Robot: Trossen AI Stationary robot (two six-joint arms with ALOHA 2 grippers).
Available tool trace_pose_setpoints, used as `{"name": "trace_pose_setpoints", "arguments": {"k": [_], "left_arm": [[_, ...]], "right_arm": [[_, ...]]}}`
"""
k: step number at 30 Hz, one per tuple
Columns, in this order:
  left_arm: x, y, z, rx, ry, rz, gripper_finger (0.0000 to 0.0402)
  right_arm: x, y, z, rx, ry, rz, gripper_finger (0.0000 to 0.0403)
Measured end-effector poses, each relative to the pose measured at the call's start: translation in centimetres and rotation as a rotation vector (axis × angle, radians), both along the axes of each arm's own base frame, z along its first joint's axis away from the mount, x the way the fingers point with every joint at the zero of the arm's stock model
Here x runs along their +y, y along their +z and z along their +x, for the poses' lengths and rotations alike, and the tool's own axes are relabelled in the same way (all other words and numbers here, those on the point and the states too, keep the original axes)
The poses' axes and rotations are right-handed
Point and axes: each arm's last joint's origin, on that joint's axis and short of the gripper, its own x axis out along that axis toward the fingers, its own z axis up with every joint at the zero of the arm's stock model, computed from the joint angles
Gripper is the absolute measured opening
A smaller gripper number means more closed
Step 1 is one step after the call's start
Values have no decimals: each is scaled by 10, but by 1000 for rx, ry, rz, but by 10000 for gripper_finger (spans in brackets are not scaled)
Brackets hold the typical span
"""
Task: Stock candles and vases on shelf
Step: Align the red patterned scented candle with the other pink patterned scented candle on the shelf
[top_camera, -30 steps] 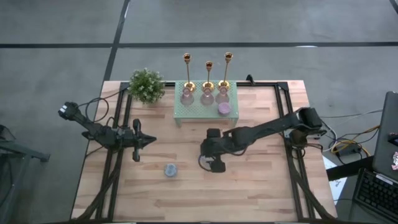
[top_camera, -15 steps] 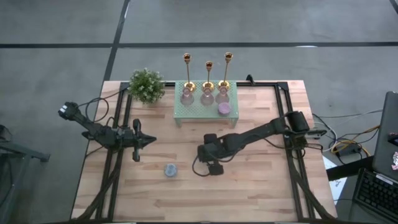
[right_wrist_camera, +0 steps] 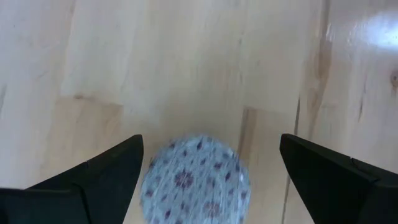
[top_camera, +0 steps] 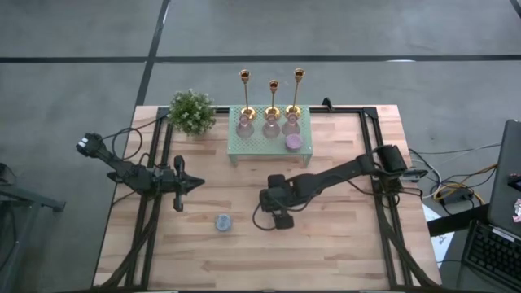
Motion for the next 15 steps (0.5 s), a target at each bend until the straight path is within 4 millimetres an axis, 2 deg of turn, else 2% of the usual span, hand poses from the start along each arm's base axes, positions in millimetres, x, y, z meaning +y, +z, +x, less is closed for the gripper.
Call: {"name": "trace_pose_setpoints", "arguments": {"k": [5,15], "left_arm": [[0,0,0,0,0,0,21],[0,0,0,1,0,0,21]], "right_arm": [[0,7,-5,14,3,27,368],[-3,-10,-15,73,-7,24,368]]}}
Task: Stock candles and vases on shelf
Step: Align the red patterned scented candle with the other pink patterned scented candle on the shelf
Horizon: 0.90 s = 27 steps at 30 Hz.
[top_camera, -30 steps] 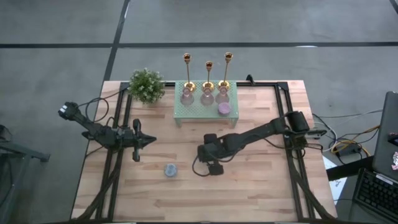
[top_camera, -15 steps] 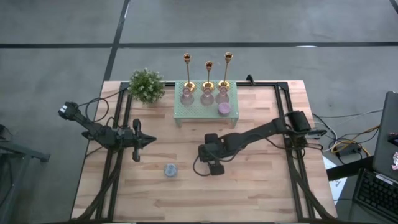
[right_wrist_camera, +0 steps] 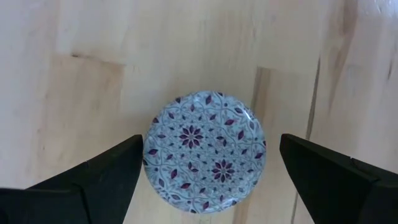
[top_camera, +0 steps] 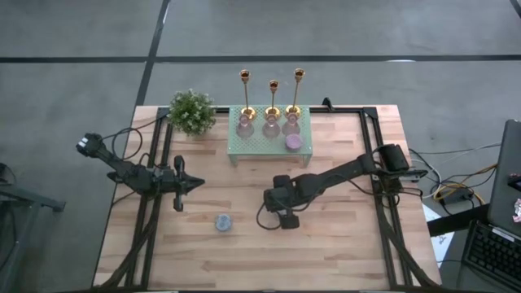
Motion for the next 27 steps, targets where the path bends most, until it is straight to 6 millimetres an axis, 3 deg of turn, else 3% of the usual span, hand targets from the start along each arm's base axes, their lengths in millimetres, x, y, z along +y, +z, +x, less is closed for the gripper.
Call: {"name": "trace_pose_setpoints", "arguments": {"k": [27], "left_arm": [[0,0,0,0,0,0,21]], "right_arm": [[0,-7,0,-33,-11,12,368]]}}
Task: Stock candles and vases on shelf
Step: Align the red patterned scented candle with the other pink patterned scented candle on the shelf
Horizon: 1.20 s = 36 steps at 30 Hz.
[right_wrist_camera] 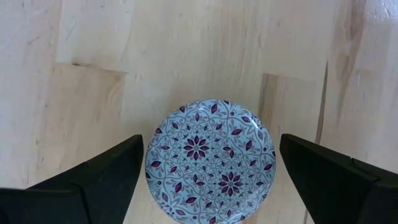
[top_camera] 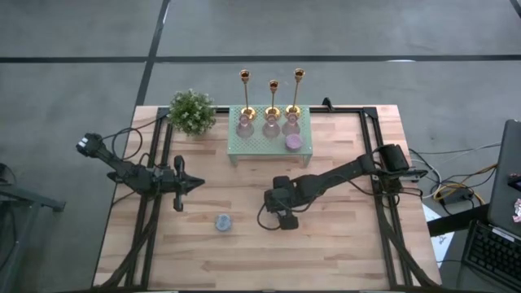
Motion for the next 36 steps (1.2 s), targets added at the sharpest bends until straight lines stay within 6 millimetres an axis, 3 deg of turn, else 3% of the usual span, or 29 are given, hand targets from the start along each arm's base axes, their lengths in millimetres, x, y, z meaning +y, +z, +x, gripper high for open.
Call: {"name": "trace_pose_setpoints", "arguments": {"k": [19,30,36], "left_arm": [[0,0,0,0,0,0,21],[0,0,0,0,0,0,21],[0,0,0,0,0,0,21]], "right_arm": [[2,-7,-3,-5,-13,26,367],[2,-7,-3,-5,-13,26,292],[2,-5,-2,-10,-13,28,295]]}}
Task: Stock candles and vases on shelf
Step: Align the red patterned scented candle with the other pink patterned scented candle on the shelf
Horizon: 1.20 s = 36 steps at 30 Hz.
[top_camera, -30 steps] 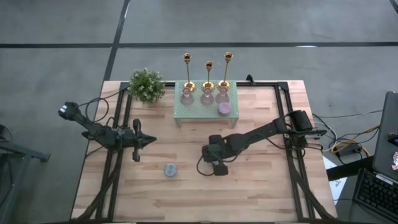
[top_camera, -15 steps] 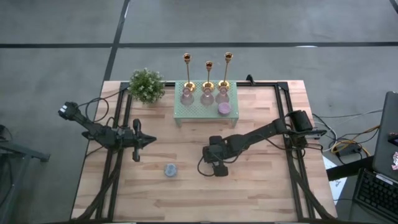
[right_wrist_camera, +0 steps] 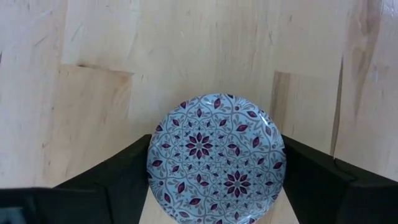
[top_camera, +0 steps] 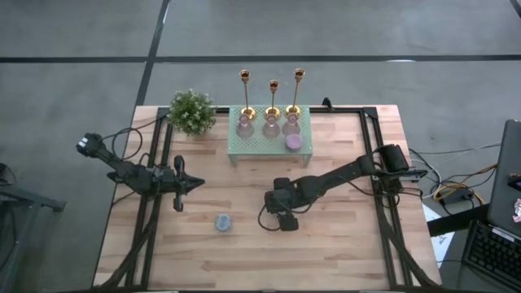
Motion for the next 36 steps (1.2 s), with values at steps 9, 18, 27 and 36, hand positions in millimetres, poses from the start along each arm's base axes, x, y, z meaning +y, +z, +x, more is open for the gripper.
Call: {"name": "trace_pose_setpoints", "arguments": {"k": [9,18,27,36], "left_arm": [[0,0,0,0,0,0,21],[0,0,0,0,0,0,21],[0,0,0,0,0,0,21],[0,0,0,1,0,0,21]], "right_arm": [[1,22,11,-27,9,9,298],[-13,67,20,-89,14,-1,298],[-61,113,14,-179,-195,41,301],[-105,127,12,-183,-417,86,301]]}}
